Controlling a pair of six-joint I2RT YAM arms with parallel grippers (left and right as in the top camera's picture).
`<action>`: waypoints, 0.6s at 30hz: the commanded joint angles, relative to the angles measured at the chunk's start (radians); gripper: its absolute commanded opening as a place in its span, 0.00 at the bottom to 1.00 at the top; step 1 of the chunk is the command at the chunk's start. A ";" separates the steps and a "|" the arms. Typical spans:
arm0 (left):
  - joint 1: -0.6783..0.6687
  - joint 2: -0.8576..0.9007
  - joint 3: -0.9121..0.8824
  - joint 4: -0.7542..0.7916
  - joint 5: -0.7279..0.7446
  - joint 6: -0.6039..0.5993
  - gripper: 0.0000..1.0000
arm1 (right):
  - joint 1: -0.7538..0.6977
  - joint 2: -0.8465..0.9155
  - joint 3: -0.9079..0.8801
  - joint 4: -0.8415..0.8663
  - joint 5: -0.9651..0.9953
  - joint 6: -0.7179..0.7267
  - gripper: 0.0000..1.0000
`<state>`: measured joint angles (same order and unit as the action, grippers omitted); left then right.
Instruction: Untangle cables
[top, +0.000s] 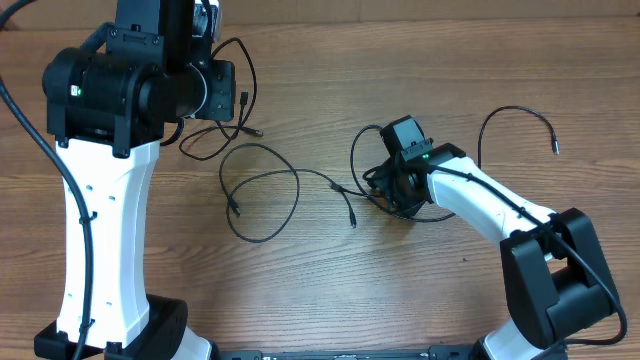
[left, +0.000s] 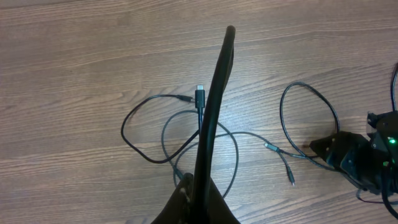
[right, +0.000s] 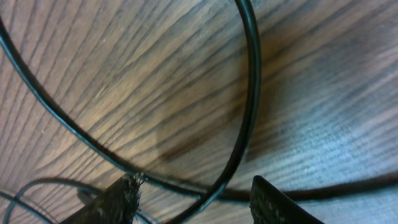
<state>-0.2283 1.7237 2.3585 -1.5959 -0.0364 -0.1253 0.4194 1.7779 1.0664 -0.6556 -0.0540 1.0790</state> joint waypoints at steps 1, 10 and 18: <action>-0.001 0.005 -0.003 0.000 0.011 -0.009 0.04 | 0.000 0.006 -0.039 0.050 0.018 0.034 0.55; -0.001 0.005 -0.003 0.000 0.011 -0.009 0.04 | 0.000 0.007 -0.061 0.138 0.053 0.044 0.46; -0.002 0.005 -0.003 -0.003 0.012 -0.010 0.04 | 0.000 0.008 -0.101 0.138 0.061 0.103 0.42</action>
<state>-0.2283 1.7237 2.3585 -1.5982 -0.0364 -0.1253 0.4194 1.7779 0.9932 -0.5163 -0.0143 1.1385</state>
